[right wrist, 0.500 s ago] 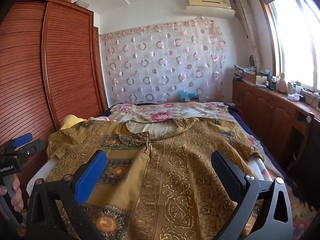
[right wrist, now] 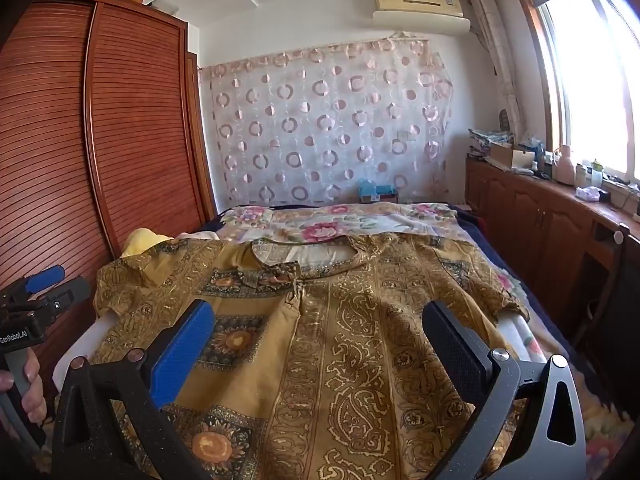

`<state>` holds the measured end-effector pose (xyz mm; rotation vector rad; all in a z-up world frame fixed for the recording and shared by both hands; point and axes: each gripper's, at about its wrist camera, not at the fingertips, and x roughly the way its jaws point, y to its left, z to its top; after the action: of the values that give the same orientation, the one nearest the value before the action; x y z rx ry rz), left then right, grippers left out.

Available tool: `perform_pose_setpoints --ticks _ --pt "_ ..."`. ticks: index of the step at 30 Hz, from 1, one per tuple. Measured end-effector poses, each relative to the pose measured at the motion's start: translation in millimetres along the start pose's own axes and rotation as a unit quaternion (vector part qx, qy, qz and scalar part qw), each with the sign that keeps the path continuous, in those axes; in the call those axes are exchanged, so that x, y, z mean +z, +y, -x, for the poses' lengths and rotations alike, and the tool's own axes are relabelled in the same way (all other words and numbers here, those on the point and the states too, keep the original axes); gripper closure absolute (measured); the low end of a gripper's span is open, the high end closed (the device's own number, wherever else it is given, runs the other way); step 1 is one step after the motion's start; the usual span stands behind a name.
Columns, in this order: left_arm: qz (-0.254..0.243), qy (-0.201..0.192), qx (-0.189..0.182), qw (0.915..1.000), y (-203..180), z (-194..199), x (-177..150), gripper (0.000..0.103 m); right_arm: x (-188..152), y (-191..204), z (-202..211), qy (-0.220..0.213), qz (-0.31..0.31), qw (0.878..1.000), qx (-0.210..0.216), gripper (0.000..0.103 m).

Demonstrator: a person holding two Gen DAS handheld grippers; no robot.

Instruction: Fold small clothes

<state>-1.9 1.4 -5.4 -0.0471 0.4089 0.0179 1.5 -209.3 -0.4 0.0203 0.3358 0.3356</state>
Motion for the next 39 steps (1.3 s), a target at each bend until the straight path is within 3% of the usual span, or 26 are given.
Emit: perform_pose_setpoints --ticks 39 --pt "-0.006 -0.004 0.003 1.0 -1.8 5.1 6.1 0.0 -1.5 1.1 1.9 0.002 0.002 1.0 0.002 0.0"
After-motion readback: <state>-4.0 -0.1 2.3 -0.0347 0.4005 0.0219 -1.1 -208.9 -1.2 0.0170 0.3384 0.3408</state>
